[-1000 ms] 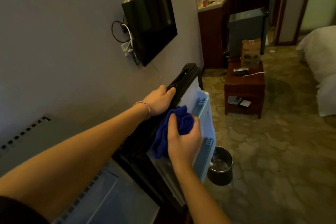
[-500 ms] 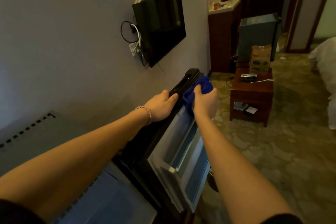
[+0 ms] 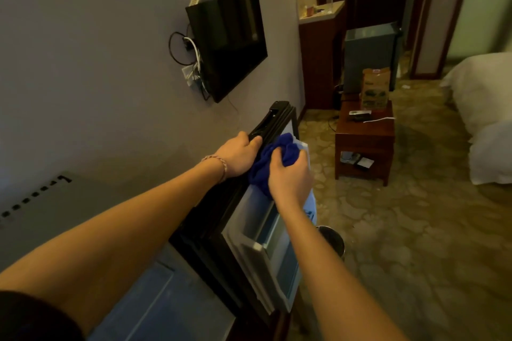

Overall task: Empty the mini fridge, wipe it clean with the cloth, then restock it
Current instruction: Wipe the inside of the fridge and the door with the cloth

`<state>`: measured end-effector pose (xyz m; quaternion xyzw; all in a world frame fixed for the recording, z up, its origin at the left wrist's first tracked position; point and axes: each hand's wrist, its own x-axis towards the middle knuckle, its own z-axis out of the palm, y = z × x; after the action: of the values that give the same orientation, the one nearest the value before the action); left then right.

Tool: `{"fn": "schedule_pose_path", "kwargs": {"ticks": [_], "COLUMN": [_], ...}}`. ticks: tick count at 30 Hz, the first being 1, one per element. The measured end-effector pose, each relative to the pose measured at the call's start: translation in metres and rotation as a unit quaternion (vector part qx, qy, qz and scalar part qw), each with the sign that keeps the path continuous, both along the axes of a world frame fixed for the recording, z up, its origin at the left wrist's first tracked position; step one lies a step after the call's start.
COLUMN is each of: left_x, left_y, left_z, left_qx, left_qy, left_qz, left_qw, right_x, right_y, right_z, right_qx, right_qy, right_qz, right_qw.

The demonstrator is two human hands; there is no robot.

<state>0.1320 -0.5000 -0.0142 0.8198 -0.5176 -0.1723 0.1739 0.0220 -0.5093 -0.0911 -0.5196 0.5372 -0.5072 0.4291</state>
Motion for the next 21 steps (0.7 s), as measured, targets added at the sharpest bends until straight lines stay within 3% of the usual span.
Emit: {"fn": "schedule_pose_path", "kwargs": {"ticks": [11, 15, 21], "left_x": [-0.006, -0.016, -0.026], "left_y": [0.004, 0.007, 0.009], "left_z": [0.0, -0.001, 0.002], "left_qx": [-0.01, -0.007, 0.003], "left_qy": [-0.022, -0.027, -0.023], "left_qz": [-0.012, -0.042, -0.069], "left_qw": [1.0, 0.999, 0.997], "right_x": [-0.01, -0.017, -0.014], "right_y": [0.096, 0.096, 0.065], "right_z": [-0.014, -0.012, -0.002], "right_qx": [-0.051, -0.026, 0.025], "right_qy": [0.002, -0.024, -0.107], "right_qz": [0.027, 0.018, -0.074], "right_qw": [0.998, 0.999, 0.991]}}
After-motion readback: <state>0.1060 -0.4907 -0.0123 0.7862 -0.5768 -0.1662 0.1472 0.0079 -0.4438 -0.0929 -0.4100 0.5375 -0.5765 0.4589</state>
